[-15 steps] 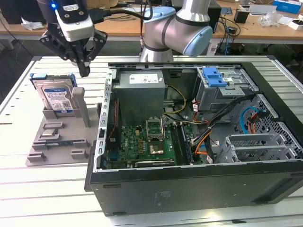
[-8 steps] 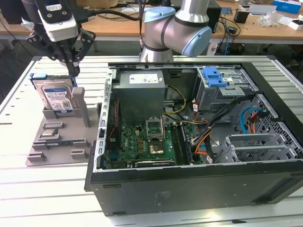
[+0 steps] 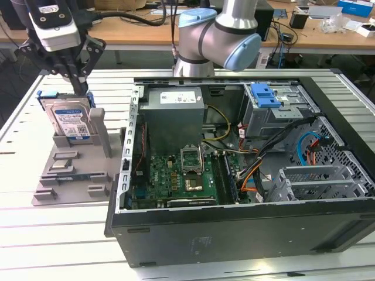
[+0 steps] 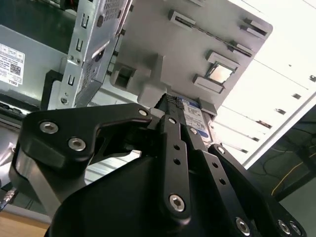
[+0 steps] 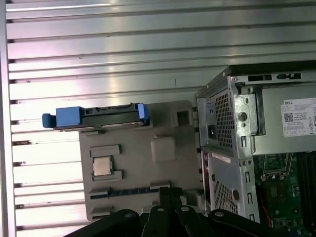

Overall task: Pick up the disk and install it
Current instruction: 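Reach for the disk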

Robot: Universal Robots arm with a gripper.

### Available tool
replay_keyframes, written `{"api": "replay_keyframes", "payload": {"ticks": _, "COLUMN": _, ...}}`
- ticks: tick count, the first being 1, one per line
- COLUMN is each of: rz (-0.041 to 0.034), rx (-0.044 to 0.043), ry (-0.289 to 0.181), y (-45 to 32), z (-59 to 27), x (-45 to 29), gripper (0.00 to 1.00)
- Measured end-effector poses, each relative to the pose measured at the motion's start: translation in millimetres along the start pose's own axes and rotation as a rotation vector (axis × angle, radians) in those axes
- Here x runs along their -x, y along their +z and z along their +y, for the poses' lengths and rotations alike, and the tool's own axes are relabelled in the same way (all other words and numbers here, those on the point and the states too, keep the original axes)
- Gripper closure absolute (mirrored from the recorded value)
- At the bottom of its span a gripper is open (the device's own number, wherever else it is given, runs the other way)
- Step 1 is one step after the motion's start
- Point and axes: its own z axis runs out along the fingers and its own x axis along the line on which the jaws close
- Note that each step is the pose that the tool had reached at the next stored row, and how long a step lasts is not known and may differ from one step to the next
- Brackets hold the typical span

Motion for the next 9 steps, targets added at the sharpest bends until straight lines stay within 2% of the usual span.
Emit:
{"api": "replay_keyframes", "payload": {"ticks": 2, "rz": 0.0001, "rx": -0.0003, "ry": 0.0, "y": 0.5, "z": 4.6, "x": -5.5, "gripper": 0.89}}
{"api": "replay_keyframes", "payload": {"ticks": 3, "rz": 0.0, "rx": -0.0012, "ry": 0.0, "y": 1.7, "z": 8.7, "x": -13.0, "gripper": 0.89}}
{"api": "replay_keyframes", "payload": {"ticks": 5, "rz": 0.0, "rx": -0.0013, "ry": 0.0, "y": 2.3, "z": 9.6, "x": -20.4, "gripper": 0.89}}
{"api": "replay_keyframes", "payload": {"ticks": 6, "rz": -0.0001, "rx": -0.0013, "ry": 0.0, "y": 3.0, "z": 10.9, "x": -30.2, "gripper": 0.89}}
{"api": "replay_keyframes", "payload": {"ticks": 9, "rz": 0.0, "rx": -0.002, "ry": 0.0, "y": 4.8, "z": 14.9, "x": -46.8, "gripper": 0.89}}
